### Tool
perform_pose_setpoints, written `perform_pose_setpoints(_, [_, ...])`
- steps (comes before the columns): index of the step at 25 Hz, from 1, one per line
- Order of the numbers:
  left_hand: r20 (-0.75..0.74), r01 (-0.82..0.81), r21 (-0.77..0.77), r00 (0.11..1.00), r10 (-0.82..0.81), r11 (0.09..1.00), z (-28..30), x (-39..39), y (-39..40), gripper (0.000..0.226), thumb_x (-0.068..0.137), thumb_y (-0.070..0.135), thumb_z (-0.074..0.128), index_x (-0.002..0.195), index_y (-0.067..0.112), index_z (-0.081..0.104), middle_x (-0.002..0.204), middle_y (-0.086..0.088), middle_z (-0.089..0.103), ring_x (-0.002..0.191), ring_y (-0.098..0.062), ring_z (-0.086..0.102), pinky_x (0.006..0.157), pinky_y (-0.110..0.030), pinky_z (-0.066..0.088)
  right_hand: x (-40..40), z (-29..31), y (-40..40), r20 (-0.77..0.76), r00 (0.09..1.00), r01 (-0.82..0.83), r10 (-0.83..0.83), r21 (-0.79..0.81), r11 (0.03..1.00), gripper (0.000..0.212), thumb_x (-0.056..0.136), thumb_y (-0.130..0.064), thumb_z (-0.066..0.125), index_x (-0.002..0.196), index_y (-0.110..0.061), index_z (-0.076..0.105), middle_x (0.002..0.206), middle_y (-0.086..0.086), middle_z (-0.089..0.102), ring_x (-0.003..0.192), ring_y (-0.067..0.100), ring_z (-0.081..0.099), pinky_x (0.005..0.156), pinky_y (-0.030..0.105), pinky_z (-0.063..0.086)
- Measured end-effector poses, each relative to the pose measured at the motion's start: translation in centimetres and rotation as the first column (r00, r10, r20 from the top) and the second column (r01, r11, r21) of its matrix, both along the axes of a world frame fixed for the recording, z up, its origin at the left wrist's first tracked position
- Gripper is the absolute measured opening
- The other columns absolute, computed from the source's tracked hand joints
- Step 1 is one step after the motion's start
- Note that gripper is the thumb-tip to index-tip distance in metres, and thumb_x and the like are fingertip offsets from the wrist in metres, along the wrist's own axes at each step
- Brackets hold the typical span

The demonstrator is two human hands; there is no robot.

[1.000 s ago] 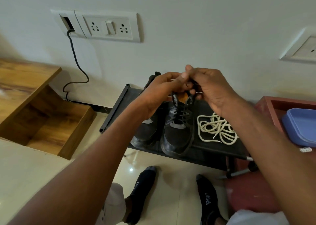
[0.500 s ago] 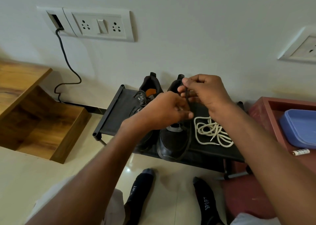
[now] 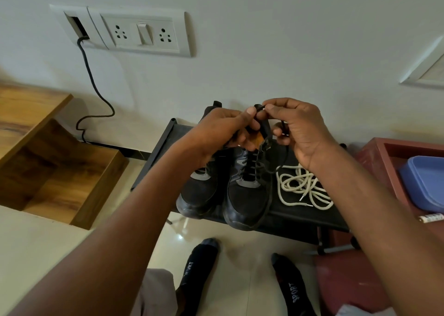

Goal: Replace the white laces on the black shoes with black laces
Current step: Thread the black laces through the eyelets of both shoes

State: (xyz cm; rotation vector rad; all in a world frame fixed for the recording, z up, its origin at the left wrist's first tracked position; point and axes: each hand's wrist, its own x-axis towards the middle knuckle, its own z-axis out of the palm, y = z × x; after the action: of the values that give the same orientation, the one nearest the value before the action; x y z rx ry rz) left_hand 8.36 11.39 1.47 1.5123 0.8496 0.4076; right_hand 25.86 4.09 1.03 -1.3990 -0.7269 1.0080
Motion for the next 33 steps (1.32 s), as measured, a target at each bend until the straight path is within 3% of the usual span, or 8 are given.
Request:
perform_pose_setpoints(3, [-0.071, -0.115, 0.064, 0.990, 0.119, 0.991, -0.6, -0.5, 1.5, 0.030, 0.109, 0.028, 0.054, 0.101, 0.009, 0.076, 0.065, -0.001, 0.058, 0.072, -0.018, 0.070, 0.086, -0.036, 0.056, 1.1, -1.0, -0.1, 0.393, 0.907, 0.203, -0.151, -0.094, 0.975, 0.012, 0.094, -0.013, 0.067, 0.090, -0.018, 0.078, 0.084, -0.005, 0.075, 0.062, 0.006, 0.059, 0.054, 0.021, 0.040])
perform_pose_setpoints(6, [-0.169, -0.146, 0.185, 0.969, 0.178, 0.972, -1.2, -0.4, 1.9, 0.021, 0.106, 0.013, 0.058, 0.096, 0.012, 0.076, 0.076, -0.003, 0.069, 0.069, -0.014, 0.069, 0.074, -0.027, 0.055, 1.4, -2.5, -0.4, 0.795, 0.603, 0.211, 0.071, -0.244, 0.947, 0.017, 0.090, -0.016, 0.069, 0.102, -0.026, 0.077, 0.103, -0.005, 0.074, 0.096, 0.015, 0.069, 0.077, 0.027, 0.048])
perform_pose_setpoints(8, [-0.166, -0.123, 0.202, 0.974, 0.157, 0.972, -1.3, 0.1, 1.9, 0.016, 0.103, 0.007, 0.060, 0.102, 0.010, 0.076, 0.080, -0.006, 0.075, 0.069, -0.015, 0.071, 0.065, -0.020, 0.054, 0.7, -2.9, 0.0, 0.776, 0.606, 0.048, 0.172, -0.252, 0.967, 0.034, 0.090, -0.015, 0.075, 0.122, -0.025, 0.071, 0.121, -0.005, 0.067, 0.112, 0.012, 0.062, 0.089, 0.027, 0.046])
perform_pose_setpoints(10, [-0.107, -0.133, 0.189, 0.982, 0.156, 0.973, -1.3, 0.8, 1.8, 0.009, 0.100, 0.006, 0.065, 0.106, 0.006, 0.072, 0.082, -0.011, 0.078, 0.069, -0.019, 0.073, 0.061, -0.022, 0.055, -0.2, -2.7, 0.7, 0.590, 0.780, -0.136, 0.210, -0.167, 0.976, 0.036, 0.092, -0.009, 0.076, 0.125, -0.022, 0.070, 0.118, -0.007, 0.072, 0.110, 0.007, 0.067, 0.093, 0.024, 0.050])
perform_pose_setpoints(14, [-0.041, -0.195, 0.198, 0.977, 0.207, 0.961, -1.1, 1.1, 2.1, 0.015, 0.095, 0.014, 0.075, 0.101, 0.001, 0.070, 0.079, -0.013, 0.078, 0.068, -0.024, 0.074, 0.063, -0.025, 0.056, -0.8, -2.6, 1.1, 0.333, 0.928, -0.139, 0.167, -0.108, 0.984, 0.010, 0.098, -0.009, 0.071, 0.100, -0.015, 0.078, 0.079, 0.004, 0.077, 0.068, 0.012, 0.070, 0.068, 0.022, 0.054])
perform_pose_setpoints(19, [-0.197, -0.140, 0.364, 0.955, 0.223, 0.921, -2.1, 1.7, 2.5, 0.017, 0.100, 0.009, 0.058, 0.099, 0.016, 0.074, 0.072, -0.004, 0.074, 0.062, -0.017, 0.068, 0.056, -0.024, 0.048, -0.1, -3.6, 1.0, 0.650, 0.754, 0.004, 0.098, -0.153, 0.988, 0.008, 0.094, -0.028, 0.076, 0.095, -0.032, 0.083, 0.084, -0.012, 0.077, 0.082, 0.005, 0.072, 0.078, 0.025, 0.055])
perform_pose_setpoints(24, [-0.523, 0.221, 0.494, 0.848, 0.084, 0.841, -2.9, 1.3, 2.4, 0.051, 0.089, -0.004, 0.047, 0.113, 0.032, 0.075, 0.076, 0.000, 0.064, 0.066, -0.019, 0.059, 0.054, -0.028, 0.039, -1.0, -5.2, 0.7, 0.776, 0.602, 0.042, 0.188, -0.265, 0.963, 0.009, 0.092, -0.033, 0.076, 0.095, -0.038, 0.083, 0.085, -0.014, 0.076, 0.078, 0.008, 0.070, 0.068, 0.025, 0.056])
perform_pose_setpoints(33, [-0.529, 0.241, 0.481, 0.846, 0.060, 0.843, -3.7, 0.9, 3.1, 0.051, 0.088, 0.000, 0.050, 0.118, 0.034, 0.073, 0.088, 0.000, 0.073, 0.084, -0.024, 0.071, 0.077, -0.047, 0.060, -2.2, -5.4, 1.1, 0.857, 0.477, 0.124, 0.196, -0.287, 0.950, 0.015, 0.093, -0.033, 0.071, 0.103, -0.036, 0.082, 0.088, -0.006, 0.076, 0.076, 0.020, 0.069, 0.066, 0.034, 0.059])
